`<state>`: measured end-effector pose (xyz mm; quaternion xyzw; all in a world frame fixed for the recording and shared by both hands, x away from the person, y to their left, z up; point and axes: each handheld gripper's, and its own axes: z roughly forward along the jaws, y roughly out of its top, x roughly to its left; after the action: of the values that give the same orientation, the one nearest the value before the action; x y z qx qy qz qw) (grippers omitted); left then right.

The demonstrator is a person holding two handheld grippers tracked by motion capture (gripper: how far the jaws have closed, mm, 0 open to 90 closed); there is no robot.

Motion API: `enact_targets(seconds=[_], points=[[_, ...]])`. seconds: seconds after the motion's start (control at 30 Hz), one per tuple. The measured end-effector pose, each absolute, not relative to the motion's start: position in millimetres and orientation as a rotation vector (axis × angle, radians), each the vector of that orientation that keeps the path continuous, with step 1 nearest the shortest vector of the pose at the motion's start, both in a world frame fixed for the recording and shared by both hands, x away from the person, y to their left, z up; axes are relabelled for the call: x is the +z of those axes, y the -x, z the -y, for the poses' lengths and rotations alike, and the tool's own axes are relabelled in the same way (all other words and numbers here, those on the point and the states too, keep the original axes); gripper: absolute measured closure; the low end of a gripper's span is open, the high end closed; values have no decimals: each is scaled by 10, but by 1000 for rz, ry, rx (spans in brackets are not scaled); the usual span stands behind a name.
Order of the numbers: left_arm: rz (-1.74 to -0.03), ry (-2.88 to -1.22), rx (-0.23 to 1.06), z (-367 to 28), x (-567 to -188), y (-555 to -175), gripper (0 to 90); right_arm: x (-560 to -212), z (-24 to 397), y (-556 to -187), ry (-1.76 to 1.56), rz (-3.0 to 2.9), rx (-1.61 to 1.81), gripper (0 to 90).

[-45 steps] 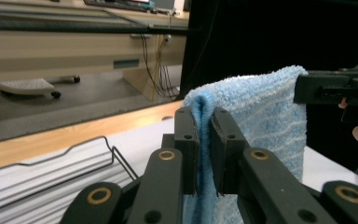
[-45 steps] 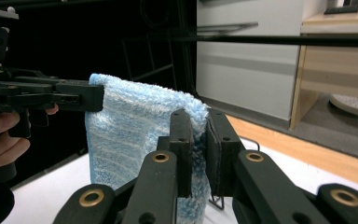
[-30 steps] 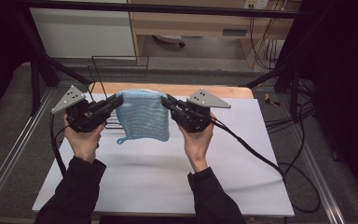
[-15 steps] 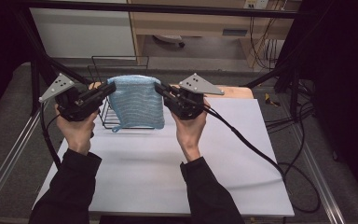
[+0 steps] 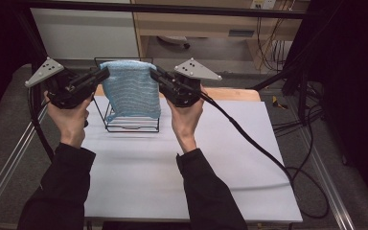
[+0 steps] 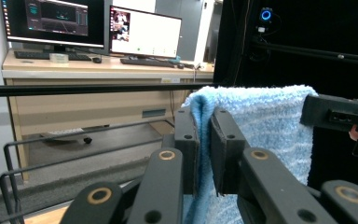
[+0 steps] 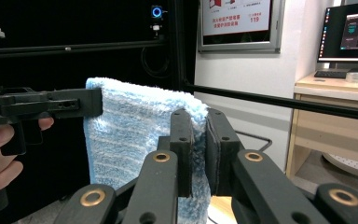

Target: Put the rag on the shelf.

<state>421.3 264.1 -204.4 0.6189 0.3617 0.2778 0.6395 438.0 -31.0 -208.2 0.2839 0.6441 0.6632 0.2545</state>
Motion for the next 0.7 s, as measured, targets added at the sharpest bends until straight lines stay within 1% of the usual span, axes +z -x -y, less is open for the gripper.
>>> enact_targets(seconds=[0.57, 0.7], points=[[-818, -1371, 677, -2738, -1703, -4357, 821, -1780, 156, -4577, -767, -1695, 1824, 832], [-819, -1358, 668, -2768, -1636, -4410, 821, -1712, 125, -4630, -763, -1681, 1827, 832]])
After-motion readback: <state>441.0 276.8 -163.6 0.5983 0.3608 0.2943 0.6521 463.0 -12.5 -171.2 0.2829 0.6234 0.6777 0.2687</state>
